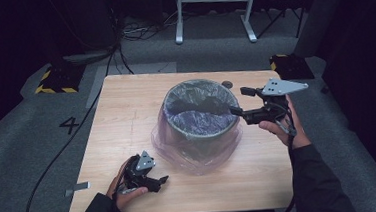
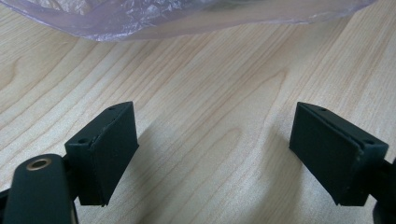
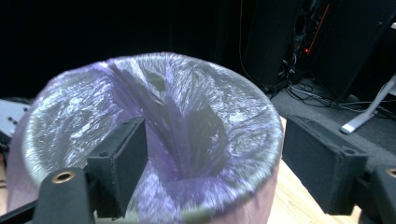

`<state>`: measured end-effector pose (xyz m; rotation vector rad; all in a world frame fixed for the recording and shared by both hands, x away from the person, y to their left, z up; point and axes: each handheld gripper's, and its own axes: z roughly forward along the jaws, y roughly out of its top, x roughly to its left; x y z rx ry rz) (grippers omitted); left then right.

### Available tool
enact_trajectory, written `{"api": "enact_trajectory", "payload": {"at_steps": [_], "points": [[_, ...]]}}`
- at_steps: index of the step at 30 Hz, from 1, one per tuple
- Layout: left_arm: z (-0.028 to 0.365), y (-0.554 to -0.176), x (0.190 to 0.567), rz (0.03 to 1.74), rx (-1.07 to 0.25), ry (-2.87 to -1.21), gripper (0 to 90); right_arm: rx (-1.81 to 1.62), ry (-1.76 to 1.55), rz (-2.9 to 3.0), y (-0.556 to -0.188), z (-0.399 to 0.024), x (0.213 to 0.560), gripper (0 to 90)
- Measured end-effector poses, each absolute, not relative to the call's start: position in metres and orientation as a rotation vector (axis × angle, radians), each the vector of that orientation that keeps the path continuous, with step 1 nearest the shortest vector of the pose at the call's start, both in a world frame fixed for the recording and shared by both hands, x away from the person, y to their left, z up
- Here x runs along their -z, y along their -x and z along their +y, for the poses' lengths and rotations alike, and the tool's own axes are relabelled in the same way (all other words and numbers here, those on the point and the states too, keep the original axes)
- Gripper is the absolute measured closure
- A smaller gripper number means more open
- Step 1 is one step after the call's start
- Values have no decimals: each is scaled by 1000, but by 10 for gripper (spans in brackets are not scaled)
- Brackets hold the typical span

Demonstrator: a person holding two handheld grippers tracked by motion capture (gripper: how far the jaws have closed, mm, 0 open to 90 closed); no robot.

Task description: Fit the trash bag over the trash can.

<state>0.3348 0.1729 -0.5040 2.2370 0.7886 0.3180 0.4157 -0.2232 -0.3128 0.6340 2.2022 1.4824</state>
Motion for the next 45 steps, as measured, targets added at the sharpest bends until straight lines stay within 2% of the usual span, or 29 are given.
{"api": "enact_trajectory", "payload": {"at_steps": [10,19,34,45], "points": [[173,-335,504,785,-316,-2238,145,-1351,-583,2254,-424,-185,308,234],[173,-335,504,782,-314,-2239,145,-1269,-623,2335,-439,-158,318,216],[173,-336,504,778,-313,-2241,144,-1234,-647,2429,-452,-145,333,227],[173,-336,504,775,-312,-2241,145,-1043,-538,2547,-451,-132,333,247]]}}
